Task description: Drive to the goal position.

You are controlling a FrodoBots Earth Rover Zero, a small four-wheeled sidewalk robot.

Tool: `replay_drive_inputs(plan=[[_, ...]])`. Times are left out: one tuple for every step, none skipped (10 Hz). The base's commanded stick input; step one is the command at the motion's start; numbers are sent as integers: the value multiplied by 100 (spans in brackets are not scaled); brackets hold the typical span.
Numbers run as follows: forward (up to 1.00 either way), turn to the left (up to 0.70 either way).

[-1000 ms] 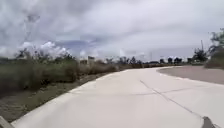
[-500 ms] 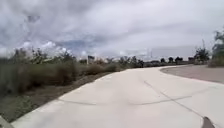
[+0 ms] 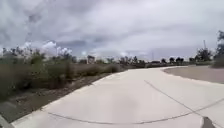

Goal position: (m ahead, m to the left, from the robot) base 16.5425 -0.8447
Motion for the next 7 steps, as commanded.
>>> replay_drive_inputs(plan=[[85,0],[85,0],[85,0],[85,0],[85,0],[85,0],[85,0]])
